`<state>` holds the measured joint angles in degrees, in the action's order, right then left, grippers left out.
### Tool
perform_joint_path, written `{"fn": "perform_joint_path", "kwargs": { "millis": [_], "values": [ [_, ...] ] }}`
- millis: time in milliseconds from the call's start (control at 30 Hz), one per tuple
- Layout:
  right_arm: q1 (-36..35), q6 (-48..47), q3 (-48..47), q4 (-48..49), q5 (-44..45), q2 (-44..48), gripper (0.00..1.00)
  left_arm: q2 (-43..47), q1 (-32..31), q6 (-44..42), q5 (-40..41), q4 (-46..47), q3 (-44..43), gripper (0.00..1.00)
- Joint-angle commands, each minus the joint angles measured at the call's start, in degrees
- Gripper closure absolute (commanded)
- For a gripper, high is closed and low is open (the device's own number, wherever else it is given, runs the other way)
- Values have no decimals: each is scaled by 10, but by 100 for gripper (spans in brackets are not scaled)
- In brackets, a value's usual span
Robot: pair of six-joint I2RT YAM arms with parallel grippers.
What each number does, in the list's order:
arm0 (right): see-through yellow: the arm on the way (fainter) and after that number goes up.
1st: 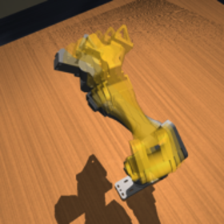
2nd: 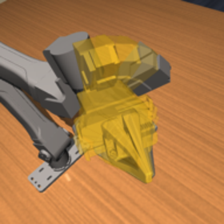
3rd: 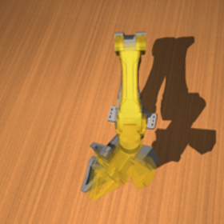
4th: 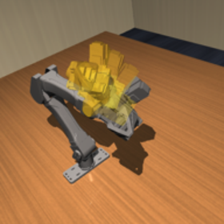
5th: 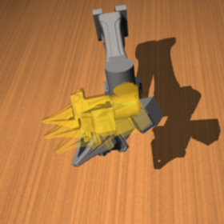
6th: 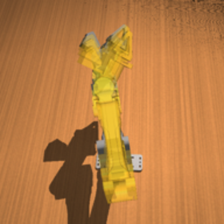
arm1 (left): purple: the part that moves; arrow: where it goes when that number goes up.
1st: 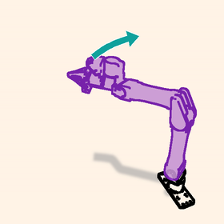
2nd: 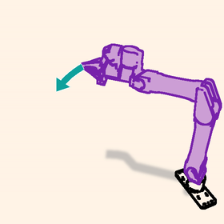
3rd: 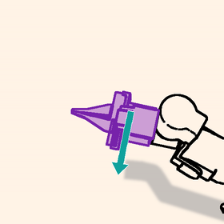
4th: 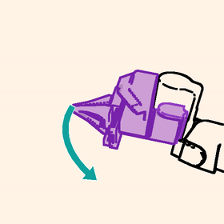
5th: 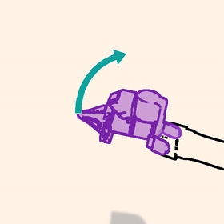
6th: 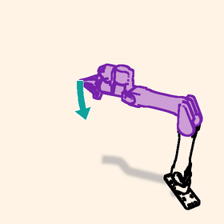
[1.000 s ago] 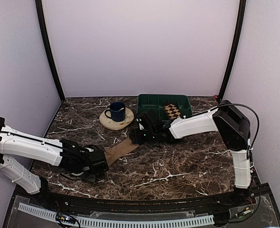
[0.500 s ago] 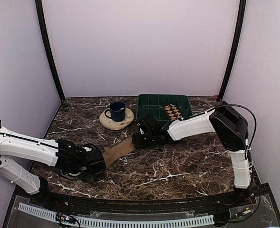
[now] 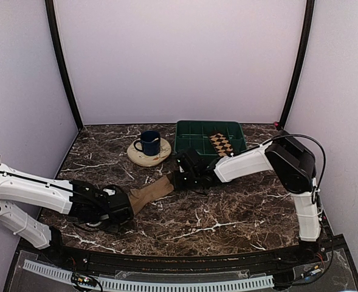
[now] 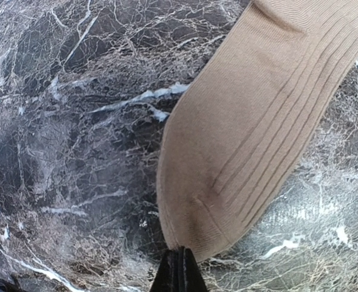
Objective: Roll the socks
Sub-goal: Move the sock to the center of the board.
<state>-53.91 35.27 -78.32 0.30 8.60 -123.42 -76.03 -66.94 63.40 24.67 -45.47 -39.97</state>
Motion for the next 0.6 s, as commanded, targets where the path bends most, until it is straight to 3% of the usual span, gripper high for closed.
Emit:
{"fn": "perform_joint_path", "kwargs": {
  "millis": [0,67,367,567],
  "values": [
    [-7,26,44,-16,-21,3,91,13,-2,13,15,-9,8,100],
    [-7,31,57,-12,-18,16,100,12,-2,13,17,-11,6,100],
    [-7,46,117,-3,9,83,100,11,-2,3,35,-7,-4,100],
    [-7,64,186,5,42,142,100,5,-1,-49,45,49,-18,100]
  ]
}}
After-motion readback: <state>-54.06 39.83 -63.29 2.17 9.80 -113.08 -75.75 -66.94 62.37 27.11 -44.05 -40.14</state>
